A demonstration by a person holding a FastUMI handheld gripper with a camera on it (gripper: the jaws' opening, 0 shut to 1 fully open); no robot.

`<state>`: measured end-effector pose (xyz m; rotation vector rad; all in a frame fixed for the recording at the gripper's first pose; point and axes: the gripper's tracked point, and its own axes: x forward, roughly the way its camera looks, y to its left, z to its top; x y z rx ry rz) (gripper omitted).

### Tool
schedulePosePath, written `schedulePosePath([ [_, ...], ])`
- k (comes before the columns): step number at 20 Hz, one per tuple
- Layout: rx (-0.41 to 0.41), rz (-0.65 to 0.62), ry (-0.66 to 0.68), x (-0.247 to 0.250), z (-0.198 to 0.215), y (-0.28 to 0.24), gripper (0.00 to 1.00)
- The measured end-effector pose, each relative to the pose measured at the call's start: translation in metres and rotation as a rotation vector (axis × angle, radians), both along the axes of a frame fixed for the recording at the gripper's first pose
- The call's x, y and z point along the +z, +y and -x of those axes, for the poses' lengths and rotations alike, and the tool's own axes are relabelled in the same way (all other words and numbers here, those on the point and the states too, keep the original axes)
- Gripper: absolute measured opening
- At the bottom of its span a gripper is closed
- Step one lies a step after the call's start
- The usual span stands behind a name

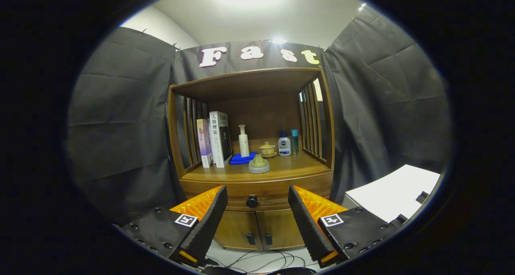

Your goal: Pull open the drawer, take out the items inside it, and place them on the countertop above the cabinet.

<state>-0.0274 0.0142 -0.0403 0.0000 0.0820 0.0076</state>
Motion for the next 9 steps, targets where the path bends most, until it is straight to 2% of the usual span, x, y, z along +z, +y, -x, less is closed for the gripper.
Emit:
schedulePosePath([
  [9,0.015,0.001,0.006,-0.004,-0.0011,0.0034,0.95],
])
